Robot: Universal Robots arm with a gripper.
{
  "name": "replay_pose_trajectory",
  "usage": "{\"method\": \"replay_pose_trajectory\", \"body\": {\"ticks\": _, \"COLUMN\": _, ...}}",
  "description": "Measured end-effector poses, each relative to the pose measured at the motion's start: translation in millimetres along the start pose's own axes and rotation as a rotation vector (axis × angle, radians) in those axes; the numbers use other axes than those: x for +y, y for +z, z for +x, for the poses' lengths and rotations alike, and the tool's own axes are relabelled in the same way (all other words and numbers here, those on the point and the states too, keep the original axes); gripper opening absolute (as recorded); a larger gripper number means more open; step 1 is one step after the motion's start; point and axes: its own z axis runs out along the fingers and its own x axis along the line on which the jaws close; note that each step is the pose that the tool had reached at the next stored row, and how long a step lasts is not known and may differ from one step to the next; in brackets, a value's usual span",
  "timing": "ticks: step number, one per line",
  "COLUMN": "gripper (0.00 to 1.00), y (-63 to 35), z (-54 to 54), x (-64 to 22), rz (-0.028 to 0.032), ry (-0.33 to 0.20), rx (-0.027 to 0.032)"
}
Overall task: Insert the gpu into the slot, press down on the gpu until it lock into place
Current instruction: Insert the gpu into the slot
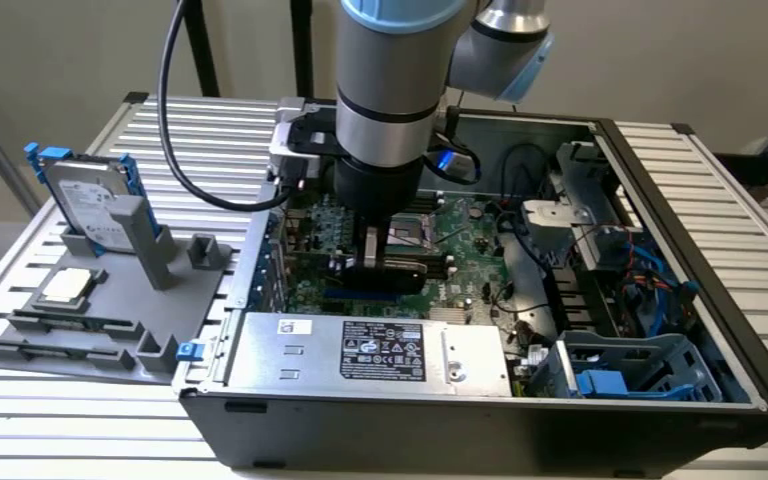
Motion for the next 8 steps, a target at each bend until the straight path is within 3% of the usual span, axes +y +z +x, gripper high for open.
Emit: {"method": "replay_pose_trajectory", "body": {"ticks": 8, "gripper": 0.26, "y": 3.0, "z": 0.0, "x": -0.1, "rz": -0.0002, "ry": 0.000, "rx": 0.0002}}
